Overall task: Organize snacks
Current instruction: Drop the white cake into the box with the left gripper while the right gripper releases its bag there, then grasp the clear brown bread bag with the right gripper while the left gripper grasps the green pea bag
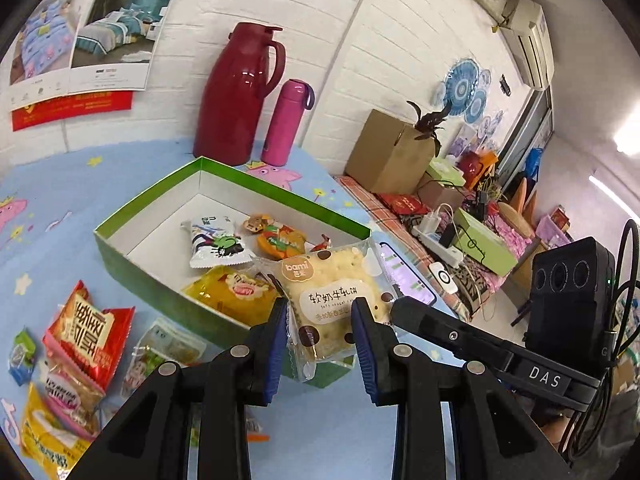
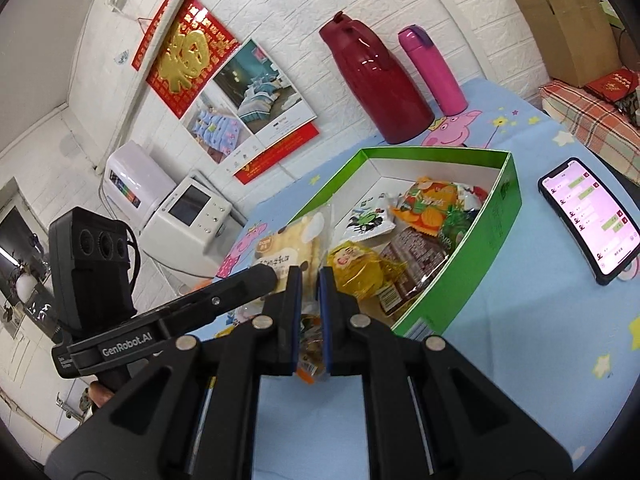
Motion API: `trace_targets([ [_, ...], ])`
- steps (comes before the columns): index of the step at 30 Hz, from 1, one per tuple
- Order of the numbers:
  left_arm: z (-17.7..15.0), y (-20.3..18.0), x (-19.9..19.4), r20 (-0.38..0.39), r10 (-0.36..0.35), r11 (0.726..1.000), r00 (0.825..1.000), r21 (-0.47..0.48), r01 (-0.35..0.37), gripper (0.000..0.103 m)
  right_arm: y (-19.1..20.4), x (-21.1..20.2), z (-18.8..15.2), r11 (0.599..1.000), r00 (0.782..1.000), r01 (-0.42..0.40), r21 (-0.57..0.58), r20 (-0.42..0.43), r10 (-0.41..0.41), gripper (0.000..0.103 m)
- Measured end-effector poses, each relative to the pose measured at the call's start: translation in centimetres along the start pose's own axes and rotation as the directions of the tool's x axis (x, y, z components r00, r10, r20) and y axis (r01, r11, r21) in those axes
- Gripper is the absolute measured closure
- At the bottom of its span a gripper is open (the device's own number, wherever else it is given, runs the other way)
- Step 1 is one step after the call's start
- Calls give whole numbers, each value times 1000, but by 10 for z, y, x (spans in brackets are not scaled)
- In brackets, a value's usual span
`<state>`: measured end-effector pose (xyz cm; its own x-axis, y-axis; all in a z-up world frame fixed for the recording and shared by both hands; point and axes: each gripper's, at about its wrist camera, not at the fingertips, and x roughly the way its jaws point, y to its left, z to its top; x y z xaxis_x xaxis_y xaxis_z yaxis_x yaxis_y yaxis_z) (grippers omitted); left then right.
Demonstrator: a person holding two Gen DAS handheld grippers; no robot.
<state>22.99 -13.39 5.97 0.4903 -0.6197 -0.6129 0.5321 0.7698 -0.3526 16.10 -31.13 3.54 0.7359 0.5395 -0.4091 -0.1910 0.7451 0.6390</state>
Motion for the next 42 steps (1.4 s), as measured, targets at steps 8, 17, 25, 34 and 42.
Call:
trace_targets([
  [8,20,13,51,-58,8,1000,998,-5,-8,69,-40,24,17,998,998,59,28,12,-59,90],
  [17,15,42,49,-1,166,985,986,-44,-166,17,-59,27,14,990,988,141,21,67,-142,36],
  [25,4,47,19,-2,173,981,985,-83,-173,17,-23,13,2,994,992,110,-19,71,-108,31],
  [34,-30,36,-48,15,196,978,981,-77,-194,17,44,-15,-34,991,998,38,-129,54,-31,27],
  [42,-77,54,-84,-3,232,968,973,-98,-231,17,54,-6,-74,993,999,20,-115,-46,-26,27],
])
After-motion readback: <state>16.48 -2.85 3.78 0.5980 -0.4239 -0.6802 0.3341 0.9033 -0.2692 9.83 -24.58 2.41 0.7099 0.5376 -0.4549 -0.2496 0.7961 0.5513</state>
